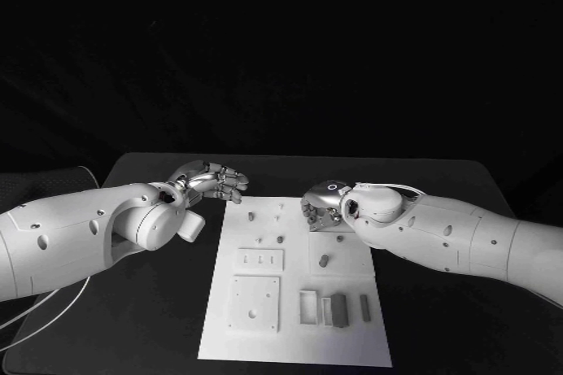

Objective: Assemble the parts on the task board

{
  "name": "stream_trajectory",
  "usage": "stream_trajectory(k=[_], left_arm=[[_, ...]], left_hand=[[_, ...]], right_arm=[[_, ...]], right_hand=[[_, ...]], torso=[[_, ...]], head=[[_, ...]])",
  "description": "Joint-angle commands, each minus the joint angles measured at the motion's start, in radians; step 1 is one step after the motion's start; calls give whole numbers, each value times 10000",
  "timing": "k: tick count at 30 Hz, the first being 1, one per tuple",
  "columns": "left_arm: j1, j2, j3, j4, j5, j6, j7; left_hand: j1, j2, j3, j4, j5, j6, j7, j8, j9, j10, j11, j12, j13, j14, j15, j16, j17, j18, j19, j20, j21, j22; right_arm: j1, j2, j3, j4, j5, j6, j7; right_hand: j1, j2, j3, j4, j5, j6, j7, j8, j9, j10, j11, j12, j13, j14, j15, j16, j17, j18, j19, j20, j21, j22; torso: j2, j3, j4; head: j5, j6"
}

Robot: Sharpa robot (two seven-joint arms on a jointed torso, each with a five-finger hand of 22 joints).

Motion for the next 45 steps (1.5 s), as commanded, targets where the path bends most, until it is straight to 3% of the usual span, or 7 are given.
stream_trajectory(k=[1,25,28,31,45], left_arm=[[14,-3,10,15,14,142,3],[14,7,11,-2,-9,147,-29],[14,8,11,-6,-9,145,-28],[14,6,11,-4,-10,148,-31],[14,-33,11,9,-15,144,-41]], left_hand=[[-17,-61,-7,75,30,-85,16,-30,-11,-85,15,-46,-4,22,50,-41,19,106,-21,-84,-45,16],[-12,-63,2,80,30,-95,21,-39,-8,-94,21,-62,1,25,50,-58,43,101,-22,-86,-53,21],[-11,-63,3,81,30,-97,21,-41,-8,-95,21,-64,2,25,50,-61,46,100,-21,-87,-54,22],[-9,-61,6,81,30,-98,22,-42,-7,-96,22,-66,2,25,50,-63,49,100,-21,-88,-55,23],[-6,-63,9,82,30,-100,23,-44,-5,-98,24,-73,6,27,49,-73,63,97,-21,-89,-59,26]], right_arm=[[-45,-39,-23,39,-264,393,-123],[-127,99,-38,11,-407,555,-263],[-129,73,-41,41,-491,658,-310],[-129,38,-42,72,-556,709,-353],[-130,-55,-44,165,-671,682,-436]], right_hand=[[100,56,-66,-14,27,127,2,78,65,98,-65,61,180,3,-65,61,-38,844,-33,-47,69,211],[374,158,-36,-37,45,94,49,-106,187,289,-154,34,786,5,-148,161,-179,844,-39,-72,134,198],[578,-110,1035,-3,102,168,53,-174,229,367,-162,-55,985,-13,-170,188,-248,844,-70,-13,98,183],[476,-269,1564,-8,70,244,55,-219,274,527,-221,-95,1159,-23,-219,236,-291,844,-105,-20,145,213],[348,-321,1960,-44,58,434,-13,-214,376,796,-318,-144,1375,-32,-305,289,-351,844,-133,-50,242,219]], torso=[[16,5,10],[78,-7,15],[76,-10,13],[74,-11,15],[83,-4,9]], head=[[-7,-22],[-67,-41],[-68,-71],[-67,-87],[-57,-104]])
